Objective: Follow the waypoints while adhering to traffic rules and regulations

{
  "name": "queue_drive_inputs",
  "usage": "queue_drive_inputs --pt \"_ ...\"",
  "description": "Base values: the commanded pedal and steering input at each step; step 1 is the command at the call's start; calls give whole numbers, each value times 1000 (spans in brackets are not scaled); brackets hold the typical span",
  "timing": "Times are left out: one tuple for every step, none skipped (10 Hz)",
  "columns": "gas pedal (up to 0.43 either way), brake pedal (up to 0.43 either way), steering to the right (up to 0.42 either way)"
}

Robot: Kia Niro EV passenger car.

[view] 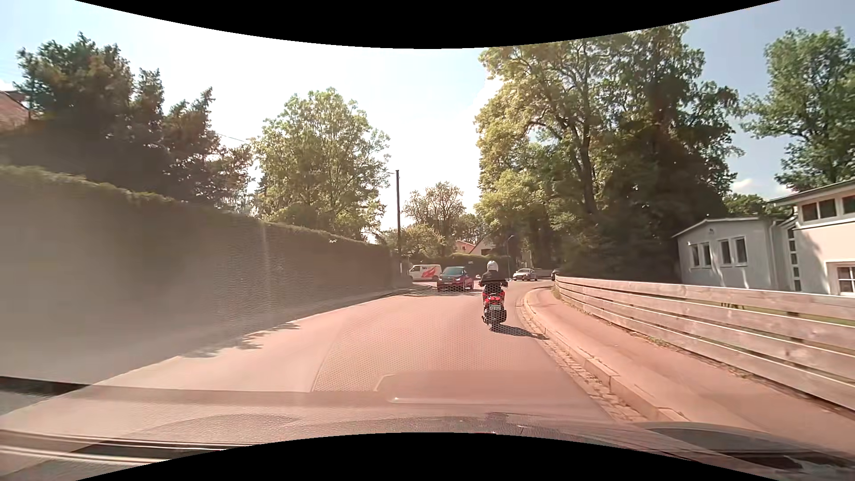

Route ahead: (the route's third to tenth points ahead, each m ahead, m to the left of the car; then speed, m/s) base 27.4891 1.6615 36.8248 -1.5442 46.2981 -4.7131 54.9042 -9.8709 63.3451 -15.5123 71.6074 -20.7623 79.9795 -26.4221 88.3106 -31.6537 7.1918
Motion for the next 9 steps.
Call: queue_drive_inputs --pt "209 6 20" --pt "209 6 21" --pt "209 6 23" --pt "209 6 23" --pt "209 6 23" --pt "209 6 26" --pt "209 6 33" --pt "209 6 39" --pt "209 6 41"
